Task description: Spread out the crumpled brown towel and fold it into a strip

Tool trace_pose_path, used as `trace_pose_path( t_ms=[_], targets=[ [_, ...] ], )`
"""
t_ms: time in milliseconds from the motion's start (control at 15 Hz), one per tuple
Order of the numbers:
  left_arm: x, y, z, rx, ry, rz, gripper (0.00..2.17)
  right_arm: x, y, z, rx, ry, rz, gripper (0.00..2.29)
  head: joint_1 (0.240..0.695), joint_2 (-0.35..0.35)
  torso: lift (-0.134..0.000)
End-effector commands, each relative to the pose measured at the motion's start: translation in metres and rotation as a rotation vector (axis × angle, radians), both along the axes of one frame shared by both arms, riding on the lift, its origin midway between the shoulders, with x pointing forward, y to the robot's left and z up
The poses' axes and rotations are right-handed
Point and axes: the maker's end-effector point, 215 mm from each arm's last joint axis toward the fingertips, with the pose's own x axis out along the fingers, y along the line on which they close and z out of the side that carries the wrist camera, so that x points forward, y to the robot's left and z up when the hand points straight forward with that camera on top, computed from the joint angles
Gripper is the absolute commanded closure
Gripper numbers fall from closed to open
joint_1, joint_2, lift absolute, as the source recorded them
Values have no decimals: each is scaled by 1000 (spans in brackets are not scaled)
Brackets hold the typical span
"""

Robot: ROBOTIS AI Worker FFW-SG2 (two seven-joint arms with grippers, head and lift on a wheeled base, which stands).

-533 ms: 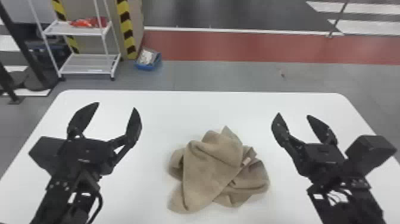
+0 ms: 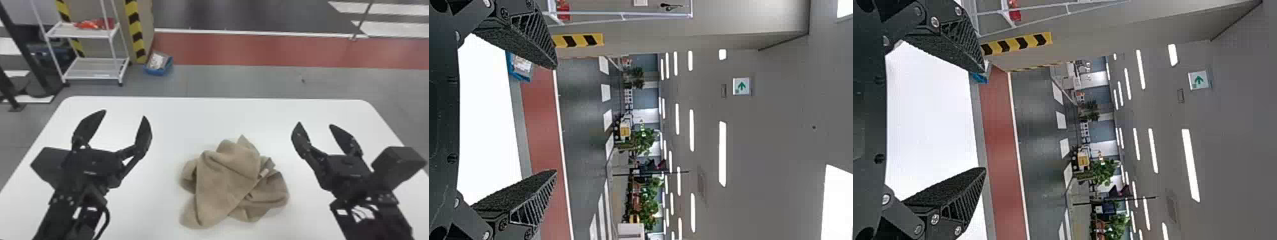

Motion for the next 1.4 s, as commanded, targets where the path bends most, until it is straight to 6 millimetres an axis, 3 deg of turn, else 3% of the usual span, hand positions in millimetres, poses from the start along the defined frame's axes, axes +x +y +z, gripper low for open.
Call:
trace_pose_path(
  t_ms=[0,400,867,1067,1333],
  targets=[
    [0,0,1,0,-2,0,157,0,0,1,0,-2,0,211,695,-48,-124],
    [-1,-2,-2,7,10,-4,154,1,-2,0,-14,1,7,211,695,-49,-124],
    [-13,-5,-41,37,108,23,161,-12,-33,-50,-99,126,4,211,695,-71,-124],
    [-29,-3,-60,39,238,62,161,-28,-65,-49,-103,121,51,215,695,-82,-124],
    [-44,-29,-76,43,319,16,161,-45,-99,-52,-145,132,129,218,695,-159,-124]
  ],
)
